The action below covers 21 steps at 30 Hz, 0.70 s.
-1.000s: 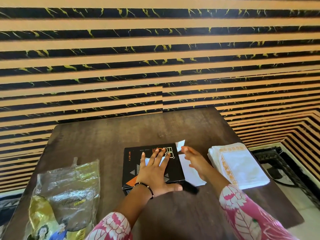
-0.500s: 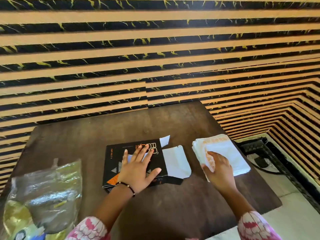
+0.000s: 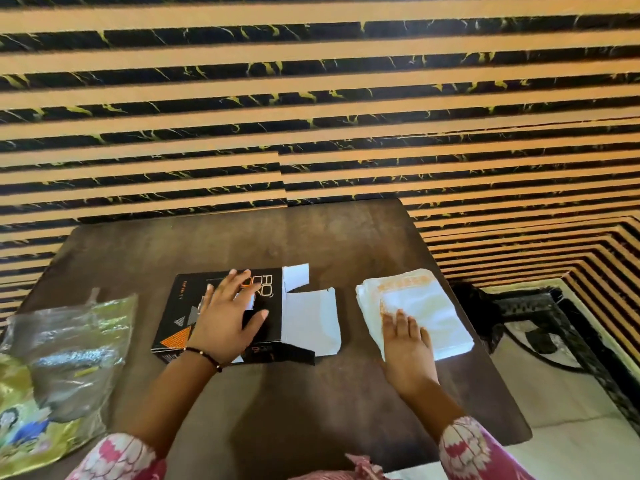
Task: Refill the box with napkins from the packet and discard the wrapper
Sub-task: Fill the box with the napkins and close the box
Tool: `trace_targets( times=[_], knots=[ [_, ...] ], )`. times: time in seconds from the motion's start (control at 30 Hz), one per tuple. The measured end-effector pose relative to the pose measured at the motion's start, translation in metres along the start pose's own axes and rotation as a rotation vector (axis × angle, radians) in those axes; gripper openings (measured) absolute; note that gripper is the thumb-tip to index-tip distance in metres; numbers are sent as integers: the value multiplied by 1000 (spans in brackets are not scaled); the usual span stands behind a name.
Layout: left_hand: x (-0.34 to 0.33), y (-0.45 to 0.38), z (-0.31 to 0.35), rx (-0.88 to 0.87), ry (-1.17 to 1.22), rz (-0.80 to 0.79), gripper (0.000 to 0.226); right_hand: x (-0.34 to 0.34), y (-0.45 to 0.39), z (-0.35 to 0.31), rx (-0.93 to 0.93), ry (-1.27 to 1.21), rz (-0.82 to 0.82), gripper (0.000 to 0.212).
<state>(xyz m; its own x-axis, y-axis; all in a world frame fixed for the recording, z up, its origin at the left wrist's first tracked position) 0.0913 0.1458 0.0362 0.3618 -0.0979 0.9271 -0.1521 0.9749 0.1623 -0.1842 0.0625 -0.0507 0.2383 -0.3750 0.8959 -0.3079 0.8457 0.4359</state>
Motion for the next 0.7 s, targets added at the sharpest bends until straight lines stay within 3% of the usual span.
trace_targets(
  times=[0.13,0.3,0.37,0.43,0.5,0.6,0.67,0.7],
  knots=[
    [3,18,48,-68,197,129,58,18,1,11,108,-87,99,64],
    [-46,19,118,-109,590,-15,40,56,1,39,171,-327,158,53],
    [-85,12,139,50,1014,-210,35,69,5,49,187,-382,183,51],
    [-131,11,158,335,1588,-406,57,81,12,58,224,-448,243,50],
    [-159,12,181,484,2004,-527,83,91,28,67,334,-549,323,53],
    [-169,1,203,340,2370,-573,94,94,57,65,562,-711,360,57],
    [-153,-4,208,152,2470,-519,86,92,74,65,692,-783,414,41],
    [-147,-5,204,137,2497,-454,79,92,81,63,747,-790,451,30]
  ],
)
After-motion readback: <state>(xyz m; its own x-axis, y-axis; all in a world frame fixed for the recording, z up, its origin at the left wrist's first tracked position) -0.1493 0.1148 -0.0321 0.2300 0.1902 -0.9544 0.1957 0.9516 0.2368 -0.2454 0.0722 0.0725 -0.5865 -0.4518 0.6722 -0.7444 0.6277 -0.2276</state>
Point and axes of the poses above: each hand's wrist, its own y-axis away from the middle knuckle, its own x-axis out of the back of the hand, z = x × y, the point moved 9 cm from there along -y, towards the middle knuckle, and after that the axes turned 15 degrees about -z, right-handed, at the moved point
